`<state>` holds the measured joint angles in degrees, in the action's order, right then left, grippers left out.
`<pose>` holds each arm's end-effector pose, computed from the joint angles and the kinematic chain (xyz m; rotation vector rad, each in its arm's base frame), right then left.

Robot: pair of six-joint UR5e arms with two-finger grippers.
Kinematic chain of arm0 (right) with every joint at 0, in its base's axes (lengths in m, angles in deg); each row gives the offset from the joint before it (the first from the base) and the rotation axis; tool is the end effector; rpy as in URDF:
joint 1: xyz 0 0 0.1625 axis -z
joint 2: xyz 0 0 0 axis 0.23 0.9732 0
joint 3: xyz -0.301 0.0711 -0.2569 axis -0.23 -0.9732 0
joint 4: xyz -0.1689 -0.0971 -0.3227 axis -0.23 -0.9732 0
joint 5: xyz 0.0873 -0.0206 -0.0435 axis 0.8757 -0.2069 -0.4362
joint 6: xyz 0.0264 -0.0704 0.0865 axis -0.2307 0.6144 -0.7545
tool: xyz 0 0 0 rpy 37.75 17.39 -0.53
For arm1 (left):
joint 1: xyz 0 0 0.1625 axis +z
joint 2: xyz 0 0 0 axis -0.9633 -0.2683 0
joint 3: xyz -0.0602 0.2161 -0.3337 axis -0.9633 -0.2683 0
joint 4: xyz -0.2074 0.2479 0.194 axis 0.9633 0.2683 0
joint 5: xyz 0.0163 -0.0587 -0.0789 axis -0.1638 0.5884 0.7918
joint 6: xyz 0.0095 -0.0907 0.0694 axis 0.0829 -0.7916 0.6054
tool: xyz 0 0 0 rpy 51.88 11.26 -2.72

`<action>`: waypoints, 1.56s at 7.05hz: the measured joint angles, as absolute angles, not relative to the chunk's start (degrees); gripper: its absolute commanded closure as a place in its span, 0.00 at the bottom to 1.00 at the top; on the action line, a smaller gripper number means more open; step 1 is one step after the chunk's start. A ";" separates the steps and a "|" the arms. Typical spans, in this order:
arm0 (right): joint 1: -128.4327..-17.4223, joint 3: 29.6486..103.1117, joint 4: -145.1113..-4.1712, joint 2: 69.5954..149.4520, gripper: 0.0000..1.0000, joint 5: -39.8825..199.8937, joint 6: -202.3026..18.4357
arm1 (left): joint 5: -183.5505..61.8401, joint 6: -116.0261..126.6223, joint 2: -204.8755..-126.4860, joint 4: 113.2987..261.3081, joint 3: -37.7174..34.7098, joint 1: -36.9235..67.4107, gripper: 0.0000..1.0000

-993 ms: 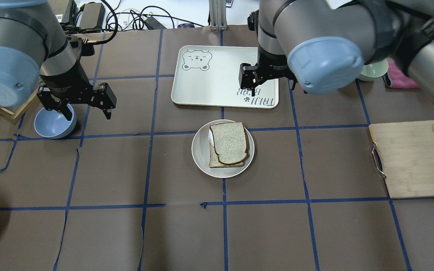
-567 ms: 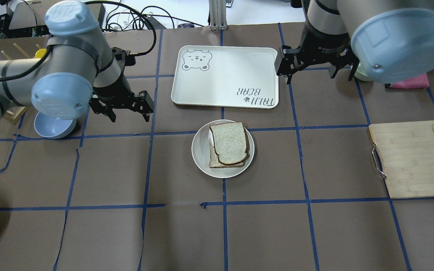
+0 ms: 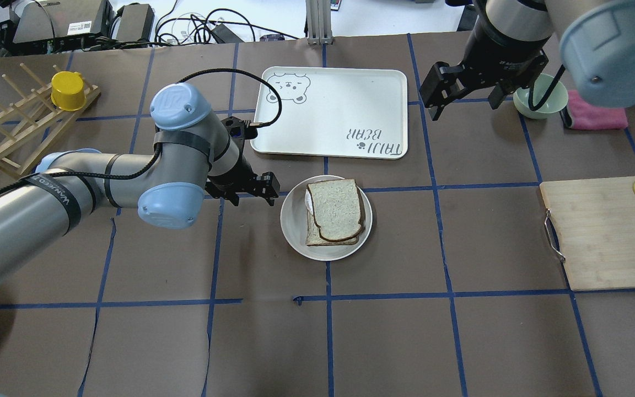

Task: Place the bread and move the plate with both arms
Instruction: 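Raise the right gripper away while the left gripper reaches toward the plate, then grip the white plate rim with the left gripper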

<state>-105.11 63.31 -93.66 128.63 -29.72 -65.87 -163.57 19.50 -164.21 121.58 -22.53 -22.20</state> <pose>0.1547 -0.4644 0.4532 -0.3097 3.0713 -0.1362 -0.2069 -0.4723 0.2031 -0.1580 -2.9843 -0.0321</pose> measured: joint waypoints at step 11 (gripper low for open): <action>-105.14 63.10 -93.36 129.53 0.00 -34.83 -71.19 | -162.02 11.54 -168.81 117.80 -22.10 -26.25 1.00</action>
<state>-105.14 63.10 -93.36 129.53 -34.83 -71.19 -162.02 11.54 -168.81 117.80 -22.10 -26.25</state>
